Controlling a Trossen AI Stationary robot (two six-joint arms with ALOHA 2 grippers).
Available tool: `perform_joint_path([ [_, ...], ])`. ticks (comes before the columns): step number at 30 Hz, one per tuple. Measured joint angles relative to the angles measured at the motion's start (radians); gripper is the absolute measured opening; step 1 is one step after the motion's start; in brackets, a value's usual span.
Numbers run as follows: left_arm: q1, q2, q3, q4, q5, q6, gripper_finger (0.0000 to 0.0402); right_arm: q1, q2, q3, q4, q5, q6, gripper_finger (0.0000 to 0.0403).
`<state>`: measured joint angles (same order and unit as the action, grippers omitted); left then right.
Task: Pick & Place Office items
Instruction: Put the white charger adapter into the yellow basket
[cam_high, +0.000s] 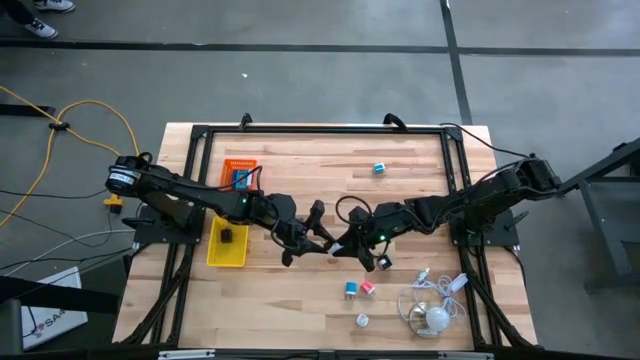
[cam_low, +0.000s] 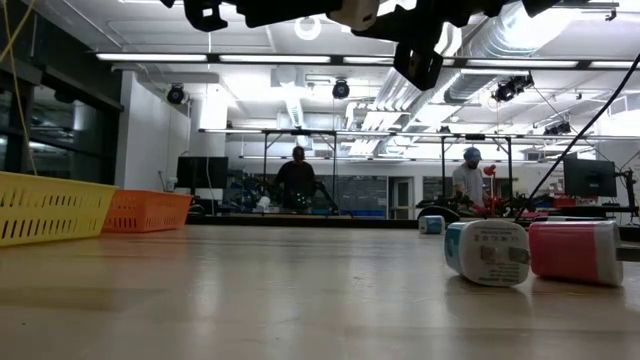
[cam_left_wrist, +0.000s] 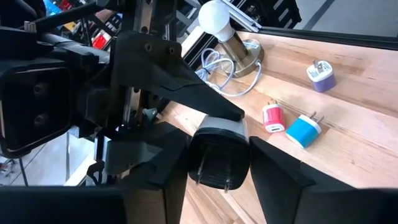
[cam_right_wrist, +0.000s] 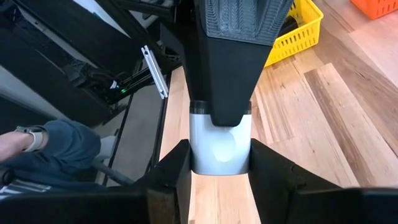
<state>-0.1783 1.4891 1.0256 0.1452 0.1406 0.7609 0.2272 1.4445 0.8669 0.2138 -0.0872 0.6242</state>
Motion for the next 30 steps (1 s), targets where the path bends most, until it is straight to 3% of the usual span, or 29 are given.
perform_joint_path([
  [16, 0.0, 0.0, 0.0, -0.002, 0.002, 0.0, 0.0136, 0.0, 0.0, 0.0, -0.001, -0.006, -0.003, 0.0122],
  [30, 0.0, 0.0, 0.0, -0.006, 0.0, -0.002, 0.0135, -0.001, 0.0, 0.0, 0.001, -0.02, -0.002, 0.0197],
])
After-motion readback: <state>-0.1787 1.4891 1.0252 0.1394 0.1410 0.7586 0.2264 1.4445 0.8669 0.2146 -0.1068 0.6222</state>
